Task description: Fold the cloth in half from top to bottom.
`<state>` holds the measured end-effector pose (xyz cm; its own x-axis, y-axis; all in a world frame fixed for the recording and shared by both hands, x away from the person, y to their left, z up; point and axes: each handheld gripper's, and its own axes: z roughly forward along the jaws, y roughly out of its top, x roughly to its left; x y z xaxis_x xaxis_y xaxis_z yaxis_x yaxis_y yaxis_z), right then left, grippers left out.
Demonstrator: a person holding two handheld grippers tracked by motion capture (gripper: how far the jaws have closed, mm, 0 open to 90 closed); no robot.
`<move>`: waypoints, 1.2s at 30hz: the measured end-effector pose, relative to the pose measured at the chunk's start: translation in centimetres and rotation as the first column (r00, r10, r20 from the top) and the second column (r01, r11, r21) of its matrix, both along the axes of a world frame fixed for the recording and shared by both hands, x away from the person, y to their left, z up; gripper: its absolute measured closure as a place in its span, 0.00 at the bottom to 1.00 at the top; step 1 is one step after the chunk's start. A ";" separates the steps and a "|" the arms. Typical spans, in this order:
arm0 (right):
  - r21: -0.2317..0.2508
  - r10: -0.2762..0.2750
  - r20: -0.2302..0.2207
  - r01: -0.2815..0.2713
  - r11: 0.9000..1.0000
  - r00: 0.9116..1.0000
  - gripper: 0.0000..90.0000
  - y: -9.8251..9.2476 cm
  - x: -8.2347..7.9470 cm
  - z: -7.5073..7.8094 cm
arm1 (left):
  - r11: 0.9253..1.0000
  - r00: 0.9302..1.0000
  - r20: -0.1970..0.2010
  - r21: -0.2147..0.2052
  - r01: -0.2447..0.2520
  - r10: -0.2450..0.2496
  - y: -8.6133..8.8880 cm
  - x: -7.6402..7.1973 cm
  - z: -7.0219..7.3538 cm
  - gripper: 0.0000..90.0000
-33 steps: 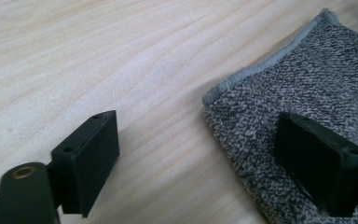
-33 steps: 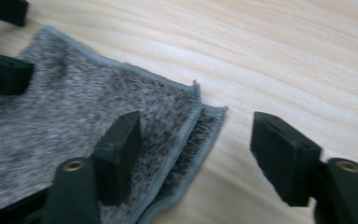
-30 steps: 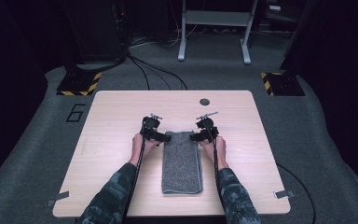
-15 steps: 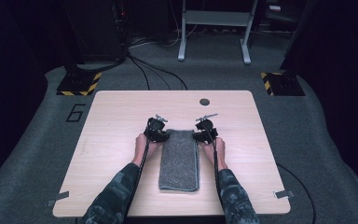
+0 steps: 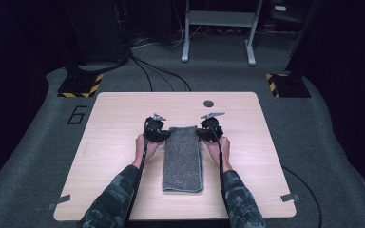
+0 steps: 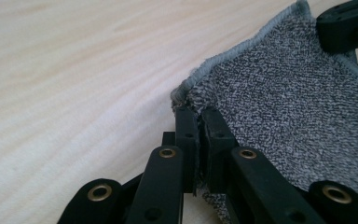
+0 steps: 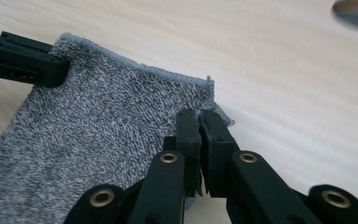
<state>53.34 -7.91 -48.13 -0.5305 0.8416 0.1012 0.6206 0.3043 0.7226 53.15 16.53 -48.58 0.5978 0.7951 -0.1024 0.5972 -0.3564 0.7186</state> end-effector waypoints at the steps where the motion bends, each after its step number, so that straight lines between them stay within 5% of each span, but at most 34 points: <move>1: 0.003 -0.006 0.009 0.006 1.000 1.000 0.97 0.1 -0.1 0.4 | 1.000 1.000 0.018 -0.004 -0.002 0.002 0.0 -0.1 0.3 0.96; 16: 0.036 0.026 0.134 -0.031 0.999 0.991 0.97 -0.3 -0.7 5.8 | 0.999 0.990 0.138 -0.034 0.015 -0.010 0.5 -0.5 5.1 0.96; 21: 0.046 0.033 0.155 -0.041 0.998 0.987 0.97 -0.5 -1.0 6.9 | 0.998 0.989 0.145 -0.054 0.013 -0.005 0.4 -0.5 5.8 0.96; 36: 0.056 0.053 0.152 -0.062 0.997 0.987 0.97 -1.7 -3.5 5.6 | 0.995 0.985 0.161 -0.068 0.072 -0.060 0.3 -3.6 5.5 0.96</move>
<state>49.86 -9.65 -42.53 -0.5910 0.8040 0.0662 0.4865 0.2897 0.8243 49.54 16.84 -43.06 0.6622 0.7471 -0.0580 0.4500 -0.3345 0.8280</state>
